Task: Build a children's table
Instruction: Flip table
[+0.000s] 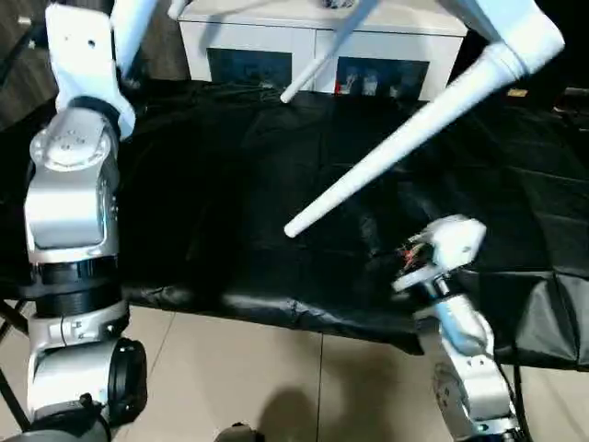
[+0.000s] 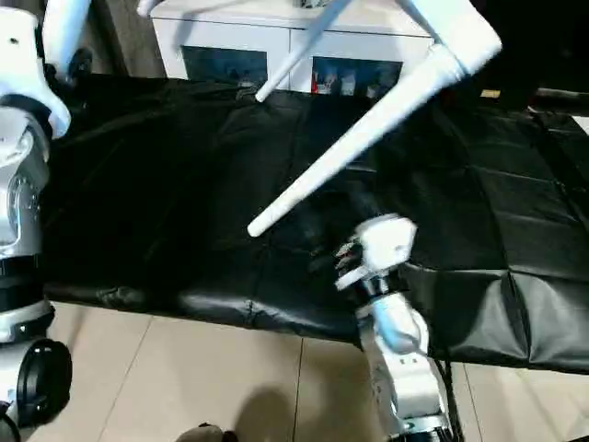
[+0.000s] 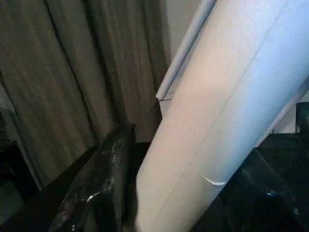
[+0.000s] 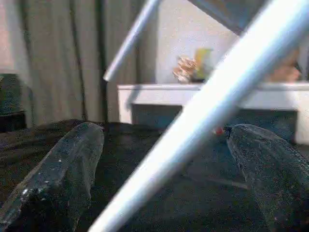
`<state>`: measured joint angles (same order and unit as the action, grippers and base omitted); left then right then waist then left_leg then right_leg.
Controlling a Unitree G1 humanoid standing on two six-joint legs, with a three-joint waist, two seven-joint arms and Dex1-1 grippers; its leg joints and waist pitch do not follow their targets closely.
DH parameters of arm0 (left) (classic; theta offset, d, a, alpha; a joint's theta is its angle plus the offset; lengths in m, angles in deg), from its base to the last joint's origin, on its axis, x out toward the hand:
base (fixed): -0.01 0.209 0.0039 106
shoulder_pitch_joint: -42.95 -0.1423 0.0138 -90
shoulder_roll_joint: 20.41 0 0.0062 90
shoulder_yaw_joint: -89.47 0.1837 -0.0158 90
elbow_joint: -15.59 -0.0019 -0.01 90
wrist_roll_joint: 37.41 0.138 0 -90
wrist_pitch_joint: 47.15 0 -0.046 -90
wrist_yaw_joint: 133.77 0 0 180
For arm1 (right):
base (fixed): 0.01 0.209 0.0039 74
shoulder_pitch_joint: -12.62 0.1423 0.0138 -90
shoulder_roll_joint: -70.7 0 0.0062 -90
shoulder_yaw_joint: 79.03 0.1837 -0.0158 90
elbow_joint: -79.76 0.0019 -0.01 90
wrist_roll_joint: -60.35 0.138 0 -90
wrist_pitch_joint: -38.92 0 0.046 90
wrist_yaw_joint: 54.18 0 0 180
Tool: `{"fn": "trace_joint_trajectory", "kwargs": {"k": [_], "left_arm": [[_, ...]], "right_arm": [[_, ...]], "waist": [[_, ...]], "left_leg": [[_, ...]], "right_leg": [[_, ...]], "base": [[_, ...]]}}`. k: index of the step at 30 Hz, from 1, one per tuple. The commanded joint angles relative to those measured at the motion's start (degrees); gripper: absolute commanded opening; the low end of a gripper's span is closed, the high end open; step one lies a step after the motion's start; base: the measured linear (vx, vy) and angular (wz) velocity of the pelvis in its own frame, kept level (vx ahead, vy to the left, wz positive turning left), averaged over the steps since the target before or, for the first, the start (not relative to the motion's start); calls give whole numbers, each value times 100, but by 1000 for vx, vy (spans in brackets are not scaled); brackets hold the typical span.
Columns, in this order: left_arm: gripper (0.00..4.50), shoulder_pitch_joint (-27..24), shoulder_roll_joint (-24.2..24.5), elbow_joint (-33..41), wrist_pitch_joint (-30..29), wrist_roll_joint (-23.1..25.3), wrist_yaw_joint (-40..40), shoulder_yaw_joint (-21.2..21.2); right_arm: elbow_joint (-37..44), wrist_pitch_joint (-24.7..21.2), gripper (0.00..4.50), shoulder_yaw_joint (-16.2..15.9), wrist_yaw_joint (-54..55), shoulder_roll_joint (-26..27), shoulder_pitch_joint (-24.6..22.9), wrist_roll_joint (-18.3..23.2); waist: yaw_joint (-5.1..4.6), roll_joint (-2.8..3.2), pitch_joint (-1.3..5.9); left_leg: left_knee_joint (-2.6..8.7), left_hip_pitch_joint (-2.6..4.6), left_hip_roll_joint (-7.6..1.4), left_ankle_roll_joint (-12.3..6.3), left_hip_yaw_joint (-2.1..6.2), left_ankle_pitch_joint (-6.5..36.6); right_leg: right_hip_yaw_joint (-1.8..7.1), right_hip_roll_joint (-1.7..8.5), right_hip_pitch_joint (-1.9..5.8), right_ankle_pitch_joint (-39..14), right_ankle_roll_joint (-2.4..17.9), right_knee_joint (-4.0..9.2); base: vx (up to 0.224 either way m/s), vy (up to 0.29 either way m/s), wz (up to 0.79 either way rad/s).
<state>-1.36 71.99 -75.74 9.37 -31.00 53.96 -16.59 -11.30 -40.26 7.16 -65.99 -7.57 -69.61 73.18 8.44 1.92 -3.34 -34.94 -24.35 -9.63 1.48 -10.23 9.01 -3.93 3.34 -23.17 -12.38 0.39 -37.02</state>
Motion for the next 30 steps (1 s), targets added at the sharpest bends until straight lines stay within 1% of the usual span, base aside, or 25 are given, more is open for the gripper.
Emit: {"fn": "trace_joint_trajectory", "kwargs": {"k": [1,2,3,4,5,6,7,8,9,10,11,12,13,14,16,17,19,21,22,23,26,27,30], "left_arm": [[229,170,-12,353,17,-324,-170,-239],[229,171,-10,352,17,-327,-171,-236],[229,170,-14,363,5,-331,-175,-227],[228,171,-18,382,-15,-331,-170,-217],[228,168,-22,394,-24,-330,-168,-214],[227,168,-23,396,-26,-331,-168,-213],[227,165,-27,406,-34,-332,-173,-208],[227,159,-27,413,-40,-335,-172,-205],[227,151,-30,427,-50,-339,-176,-200],[227,138,-39,450,-67,-342,-181,-197],[227,127,-37,468,-73,-339,-187,-199],[227,104,-32,505,-92,-343,-194,-208],[227,90,-30,527,-105,-348,-203,-212],[227,80,-29,541,-113,-348,-211,-217],[227,49,-17,583,-138,-352,-221,-224],[227,37,-12,602,-150,-351,-225,-229],[227,12,-2,640,-172,-343,-235,-244],[227,-9,7,674,-195,-337,-241,-256],[227,-16,9,690,-210,-336,-242,-261],[227,-22,9,702,-220,-336,-246,-263],[226,-40,11,721,-235,-338,-247,-266],[226,-49,13,726,-237,-340,-248,-265],[225,-71,16,730,-243,-348,-252,-262]], "right_arm": [[-318,-537,450,83,220,81,373,138],[-358,-581,450,87,225,91,410,163],[-642,-823,450,93,227,127,643,214],[-1101,-1222,450,161,126,244,1035,472],[-1352,-1309,450,205,90,289,1236,511],[-1372,-1318,450,213,87,296,1254,511],[-1476,-1364,450,256,73,328,1348,512],[-1738,-1456,450,358,66,379,1559,585],[-1970,-1522,450,445,87,406,1748,634],[-2281,-1510,432,524,163,405,1978,604],[-2456,-1577,414,580,158,419,2108,660],[-2694,-1594,414,667,152,449,2293,734],[-2789,-1578,414,717,112,474,2380,803],[-2828,-1571,394,745,63,493,2430,861],[-2958,-1590,370,796,14,518,2581,926],[-3037,-1582,370,835,-19,535,2662,950],[-3131,-1618,351,904,-80,580,2767,1028],[-3316,-1565,332,973,-213,613,2884,1056],[-3404,-1564,325,1002,-292,630,2934,1077],[-3444,-1556,325,1023,-402,656,2959,1133],[-3461,-1575,295,1020,-582,686,2975,1212],[-3483,-1572,288,1020,-636,690,2987,1222],[-3551,-1570,268,1039,-733,703,3022,1244]], "waist": [[-16,-10,449],[-24,-14,445],[-20,-20,442],[-48,-17,445],[-64,-13,452],[-59,-5,452],[-38,-17,455],[-39,-21,464],[-35,-15,475],[-40,-37,487],[-26,-25,492],[-20,-36,499],[-16,-40,492],[-16,-36,491],[-11,-61,502],[-12,-57,494],[-11,-80,487],[-11,-91,480],[-15,-86,481],[-15,-91,475],[-7,-81,485],[-8,-82,489],[-11,-88,490]], "left_leg": [[417,211,-373,-197,226,1174],[418,215,-367,-186,220,1201],[415,206,-365,-161,215,1218],[411,197,-349,-157,222,1200],[414,196,-348,-149,231,1177],[411,198,-354,-141,227,1179],[392,212,-366,-119,207,1097],[389,200,-365,-127,205,965],[384,205,-367,-132,207,887],[369,206,-366,-160,201,765],[363,217,-370,-164,193,702],[351,217,-375,-175,185,628],[352,211,-377,-194,183,630],[352,208,-375,-195,183,623],[346,210,-378,-229,181,583],[351,214,-381,-224,179,597],[349,215,-377,-213,171,620],[354,217,-379,-206,167,654],[354,219,-381,-195,167,667],[354,216,-381,-187,165,669],[352,217,-388,-222,172,592],[345,216,-388,-235,171,532],[341,209,-377,-246,166,527]], "right_leg": [[308,533,209,-439,984,442],[309,535,208,-456,990,453],[316,553,215,-488,966,463],[315,557,233,-476,1011,443],[306,559,248,-480,1028,440],[303,563,236,-498,1037,448],[317,562,215,-400,1027,449],[316,558,228,-208,1041,413],[309,555,228,-112,1056,399],[302,553,229,72,1112,364],[290,552,218,133,1159,359],[291,549,219,255,1165,339],[292,557,222,293,1166,336],[290,558,224,303,1161,333],[286,567,232,387,1171,314],[287,569,225,350,1177,326],[290,570,229,291,1196,327],[290,571,225,209,1188,336],[290,574,224,186,1198,332],[292,575,223,154,1203,338],[288,573,228,252,1208,324],[287,567,223,342,1224,314],[284,570,231,380,1262,310]], "base": [[0,0,0],[0,0,0],[0,0,0],[0,0,0],[0,0,0],[0,0,0],[0,0,0],[0,0,0],[0,0,0],[0,0,0],[0,0,0],[0,0,0],[0,0,0],[0,0,0],[0,0,0],[0,0,0],[0,0,0],[0,0,0],[0,0,0],[0,0,0],[0,0,0],[0,0,0],[0,0,0]]}}
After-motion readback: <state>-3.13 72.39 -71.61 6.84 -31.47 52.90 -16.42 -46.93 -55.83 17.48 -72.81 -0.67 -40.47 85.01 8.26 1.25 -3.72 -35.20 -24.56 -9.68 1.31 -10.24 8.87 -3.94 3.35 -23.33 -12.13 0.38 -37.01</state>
